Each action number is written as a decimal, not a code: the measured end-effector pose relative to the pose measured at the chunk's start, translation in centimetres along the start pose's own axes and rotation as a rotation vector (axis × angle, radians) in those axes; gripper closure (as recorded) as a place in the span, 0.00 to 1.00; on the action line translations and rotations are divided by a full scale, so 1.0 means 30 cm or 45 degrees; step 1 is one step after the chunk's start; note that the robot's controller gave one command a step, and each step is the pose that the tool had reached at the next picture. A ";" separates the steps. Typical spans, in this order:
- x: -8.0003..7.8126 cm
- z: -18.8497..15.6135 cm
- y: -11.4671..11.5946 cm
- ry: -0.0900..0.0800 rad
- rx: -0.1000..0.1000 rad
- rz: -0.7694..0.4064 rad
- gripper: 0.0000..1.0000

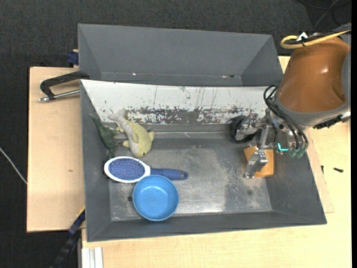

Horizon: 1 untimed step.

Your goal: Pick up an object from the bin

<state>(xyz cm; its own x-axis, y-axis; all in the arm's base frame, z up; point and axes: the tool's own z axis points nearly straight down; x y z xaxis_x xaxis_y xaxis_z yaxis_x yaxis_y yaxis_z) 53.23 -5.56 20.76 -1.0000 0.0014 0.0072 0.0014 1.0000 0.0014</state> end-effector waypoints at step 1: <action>0.002 0.444 0.154 -0.002 -0.001 -0.058 0.00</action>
Offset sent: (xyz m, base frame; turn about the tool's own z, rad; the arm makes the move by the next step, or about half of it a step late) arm -0.0006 0.0437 -0.1299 -0.0431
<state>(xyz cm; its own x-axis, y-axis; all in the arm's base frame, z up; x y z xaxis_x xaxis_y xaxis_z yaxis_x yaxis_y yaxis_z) 53.08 -0.94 7.43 -0.9990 -0.0440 0.0052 -0.0440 0.9990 0.0029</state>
